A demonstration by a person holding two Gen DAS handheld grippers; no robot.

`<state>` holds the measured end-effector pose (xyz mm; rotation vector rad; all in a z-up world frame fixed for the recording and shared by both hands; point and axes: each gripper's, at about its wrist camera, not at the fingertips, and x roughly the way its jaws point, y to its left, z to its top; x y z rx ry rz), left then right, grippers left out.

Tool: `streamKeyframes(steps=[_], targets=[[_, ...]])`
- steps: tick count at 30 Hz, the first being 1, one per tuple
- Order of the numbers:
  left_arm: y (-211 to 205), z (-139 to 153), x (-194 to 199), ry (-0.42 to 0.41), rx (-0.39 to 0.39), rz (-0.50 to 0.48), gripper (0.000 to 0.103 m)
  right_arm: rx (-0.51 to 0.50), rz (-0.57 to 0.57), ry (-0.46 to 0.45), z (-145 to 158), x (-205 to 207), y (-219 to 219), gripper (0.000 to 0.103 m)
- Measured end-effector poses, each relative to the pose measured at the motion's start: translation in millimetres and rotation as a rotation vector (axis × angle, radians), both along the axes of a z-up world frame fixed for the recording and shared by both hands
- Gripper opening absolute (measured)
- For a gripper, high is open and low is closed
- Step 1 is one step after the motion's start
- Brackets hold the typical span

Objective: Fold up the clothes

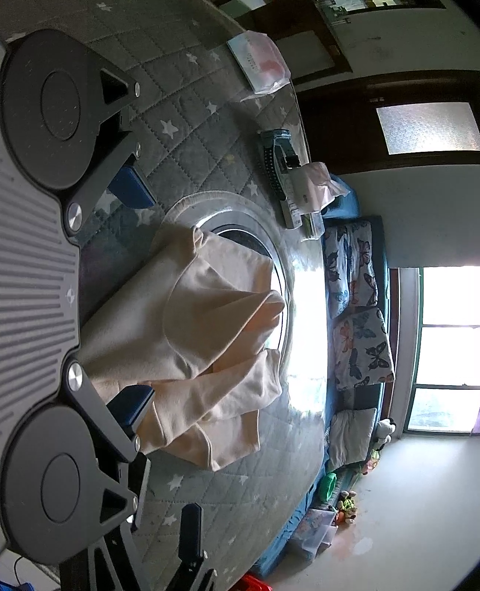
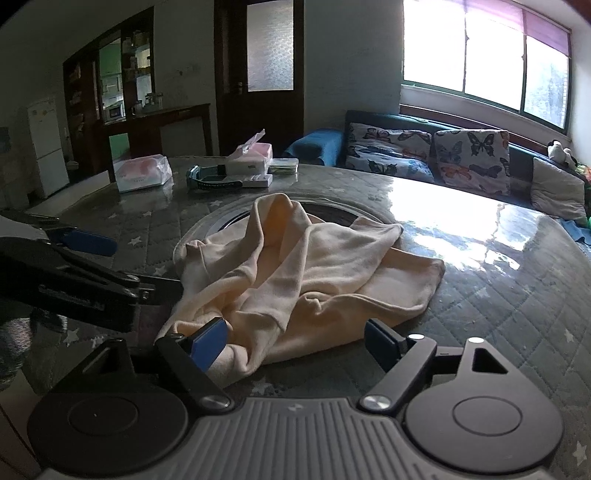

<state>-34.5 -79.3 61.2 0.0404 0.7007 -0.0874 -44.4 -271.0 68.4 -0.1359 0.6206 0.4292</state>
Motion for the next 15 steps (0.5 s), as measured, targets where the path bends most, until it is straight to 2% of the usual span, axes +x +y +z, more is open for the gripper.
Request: streamKeyframes(steps=[6,15], targets=[[2,4,20,-0.013,0.023,0.013,0.101,0.014,-0.011,-0.009,7,17,-3,0.077],[-4,14,79,-0.062,0.084,0.007,0.088,0.070,-0.020,0.040,8,69,-5,0.062]])
